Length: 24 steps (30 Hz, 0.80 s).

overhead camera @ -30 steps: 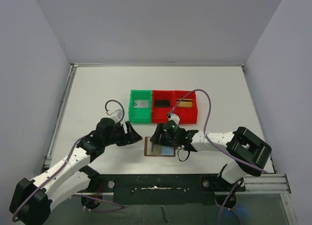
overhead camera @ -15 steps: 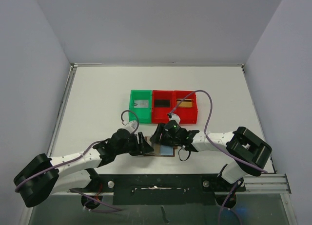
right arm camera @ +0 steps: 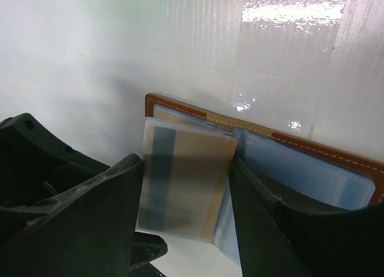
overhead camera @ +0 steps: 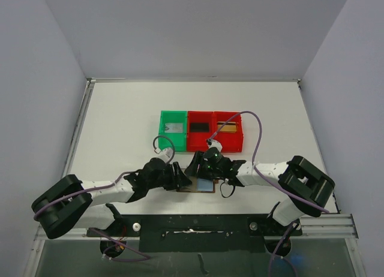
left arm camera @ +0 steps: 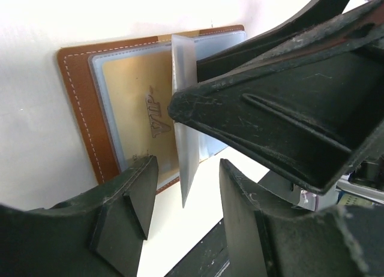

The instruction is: Take the credit cards out of the card holder

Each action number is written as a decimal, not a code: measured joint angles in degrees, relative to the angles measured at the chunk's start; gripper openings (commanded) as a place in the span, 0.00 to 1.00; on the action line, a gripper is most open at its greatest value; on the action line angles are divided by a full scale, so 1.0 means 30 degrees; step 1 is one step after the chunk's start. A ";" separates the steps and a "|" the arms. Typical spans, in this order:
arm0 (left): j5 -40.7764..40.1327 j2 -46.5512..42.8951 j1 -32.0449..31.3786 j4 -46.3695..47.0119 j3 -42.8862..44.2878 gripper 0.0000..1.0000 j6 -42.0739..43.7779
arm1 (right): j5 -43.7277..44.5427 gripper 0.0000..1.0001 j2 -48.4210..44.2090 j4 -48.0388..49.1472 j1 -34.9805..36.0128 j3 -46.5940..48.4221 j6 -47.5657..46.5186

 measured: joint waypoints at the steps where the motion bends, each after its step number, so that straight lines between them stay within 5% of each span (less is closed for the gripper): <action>1: 0.0182 0.0328 0.0000 0.0226 0.0044 0.43 0.0000 | -0.0036 0.57 0.0000 -0.0007 -0.0007 -0.0007 -0.0007; 6: 0.0546 0.0612 -0.0015 0.0852 0.0350 0.43 0.0073 | -0.0270 0.75 -0.0321 -0.0226 -0.0160 -0.0007 -0.0175; 15: 0.1574 0.1698 -0.0022 0.1705 0.1880 0.43 0.0517 | -0.0109 0.80 -0.4182 -0.2288 -0.1239 -0.0022 -0.0729; 24: 0.2951 0.5064 -0.1523 0.2011 0.4539 0.45 0.0918 | 0.1384 0.63 -0.8896 -0.5741 -0.3279 -0.1341 -0.0656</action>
